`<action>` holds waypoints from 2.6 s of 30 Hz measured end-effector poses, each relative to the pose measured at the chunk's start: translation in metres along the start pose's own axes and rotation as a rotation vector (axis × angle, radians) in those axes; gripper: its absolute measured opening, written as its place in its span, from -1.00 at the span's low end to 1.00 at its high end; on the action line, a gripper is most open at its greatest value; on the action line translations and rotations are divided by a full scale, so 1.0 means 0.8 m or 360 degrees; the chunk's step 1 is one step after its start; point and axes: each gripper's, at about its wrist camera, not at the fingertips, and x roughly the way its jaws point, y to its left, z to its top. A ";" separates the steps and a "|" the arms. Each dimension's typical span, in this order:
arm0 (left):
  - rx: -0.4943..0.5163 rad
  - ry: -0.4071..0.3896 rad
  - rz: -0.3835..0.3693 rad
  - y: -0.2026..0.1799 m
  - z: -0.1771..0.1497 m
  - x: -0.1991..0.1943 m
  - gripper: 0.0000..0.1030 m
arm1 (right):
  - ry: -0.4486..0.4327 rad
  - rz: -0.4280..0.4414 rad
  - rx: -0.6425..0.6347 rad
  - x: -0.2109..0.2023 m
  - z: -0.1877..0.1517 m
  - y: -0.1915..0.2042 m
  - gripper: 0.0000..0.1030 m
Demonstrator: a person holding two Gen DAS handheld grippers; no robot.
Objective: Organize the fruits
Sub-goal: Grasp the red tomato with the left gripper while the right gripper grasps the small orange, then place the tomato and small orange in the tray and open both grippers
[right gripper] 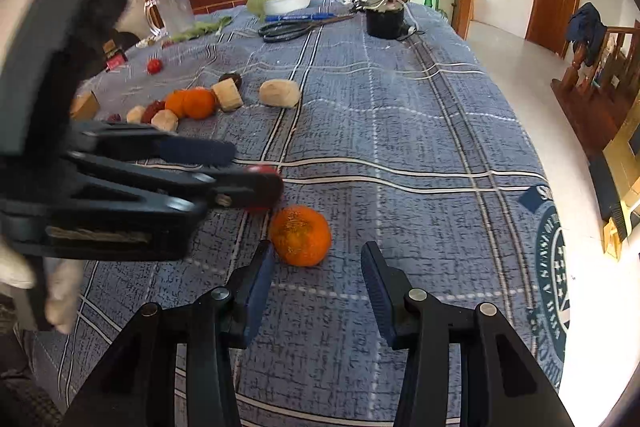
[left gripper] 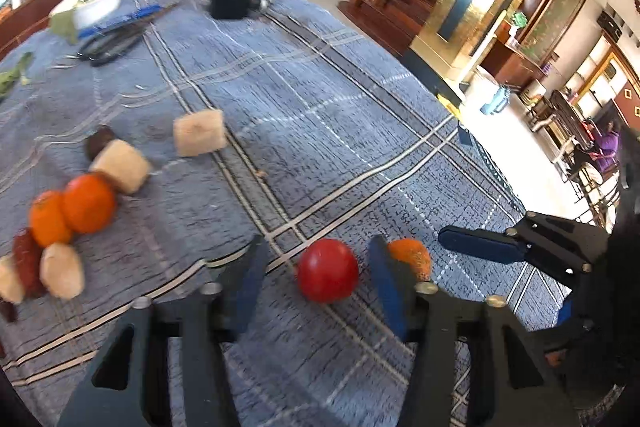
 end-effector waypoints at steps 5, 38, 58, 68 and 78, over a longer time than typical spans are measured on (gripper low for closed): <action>-0.0038 -0.0012 -0.0056 0.003 0.000 0.001 -0.50 | 0.0004 -0.0014 -0.0050 0.007 0.008 0.011 -0.06; -0.0744 -0.0573 0.0708 0.229 -0.205 -0.337 -0.49 | -0.0173 0.0386 -0.0394 -0.033 0.090 0.279 -0.38; -0.1210 -0.0250 0.0935 0.434 -0.299 -0.371 -0.48 | 0.0272 0.0678 -0.0588 0.137 0.145 0.564 -0.37; -0.1252 -0.0332 0.0924 0.425 -0.301 -0.392 -0.23 | 0.0327 0.0621 -0.0606 0.158 0.135 0.574 -0.35; -0.1140 -0.0633 0.1253 0.323 -0.298 -0.459 0.32 | 0.0086 0.0635 -0.0603 0.093 0.137 0.551 -0.18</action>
